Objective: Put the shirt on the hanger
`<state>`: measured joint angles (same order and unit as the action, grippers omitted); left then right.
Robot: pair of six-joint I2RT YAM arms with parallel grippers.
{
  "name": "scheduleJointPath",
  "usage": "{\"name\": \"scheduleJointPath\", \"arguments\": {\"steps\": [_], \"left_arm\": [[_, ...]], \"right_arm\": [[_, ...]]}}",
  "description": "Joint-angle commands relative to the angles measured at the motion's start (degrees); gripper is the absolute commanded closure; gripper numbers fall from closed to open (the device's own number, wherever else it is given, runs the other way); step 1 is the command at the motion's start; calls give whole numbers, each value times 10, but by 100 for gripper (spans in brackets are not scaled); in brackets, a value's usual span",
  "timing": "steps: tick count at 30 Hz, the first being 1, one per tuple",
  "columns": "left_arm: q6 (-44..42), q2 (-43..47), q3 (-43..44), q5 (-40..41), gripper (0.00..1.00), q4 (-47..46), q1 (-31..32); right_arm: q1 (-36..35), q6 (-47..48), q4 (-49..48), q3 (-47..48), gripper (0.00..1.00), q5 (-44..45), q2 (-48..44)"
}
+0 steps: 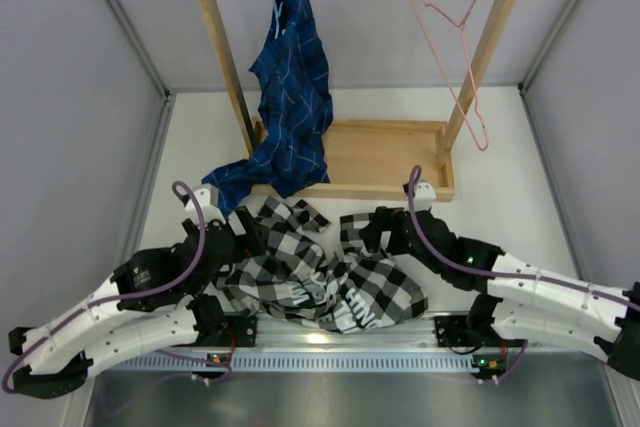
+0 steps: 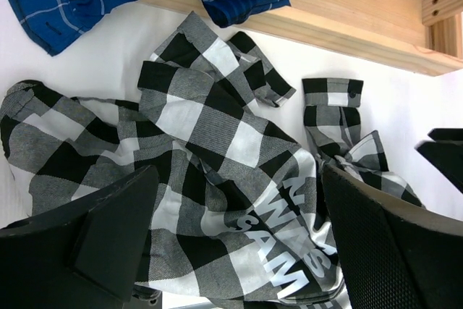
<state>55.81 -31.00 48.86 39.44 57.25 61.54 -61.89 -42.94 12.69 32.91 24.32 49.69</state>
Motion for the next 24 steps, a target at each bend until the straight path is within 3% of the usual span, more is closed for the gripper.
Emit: {"name": "scheduleJointPath", "arguments": {"steps": [1, 7, 9, 10, 11, 14, 19, 24], "left_arm": [[-8, -26, 19, -5, 2, 6, -1], [-13, -48, 20, -23, 2, 4, -1], [-16, -49, 20, -26, 2, 4, -1], [-17, -48, 20, -27, 2, 3, -1], [-18, -46, 19, -28, 2, 3, -1], [-22, -39, 16, -27, 2, -4, -1], [-35, -40, 13, -33, 2, -22, -1], [-55, -47, 23, -35, 2, -62, -1]], "right_arm": [[85, 22, 37, -43, 11, -125, 39], [103, 41, -95, -95, 26, -239, 119], [104, 53, -125, -101, 36, -280, 156], [104, 58, -179, -105, 44, -324, 164], [104, 65, -200, -108, 64, -338, 167], [104, 101, -210, -88, 100, -324, 141], [125, 195, -85, 14, 100, -195, 71], [135, 294, -3, 176, 100, -157, 7]]}}
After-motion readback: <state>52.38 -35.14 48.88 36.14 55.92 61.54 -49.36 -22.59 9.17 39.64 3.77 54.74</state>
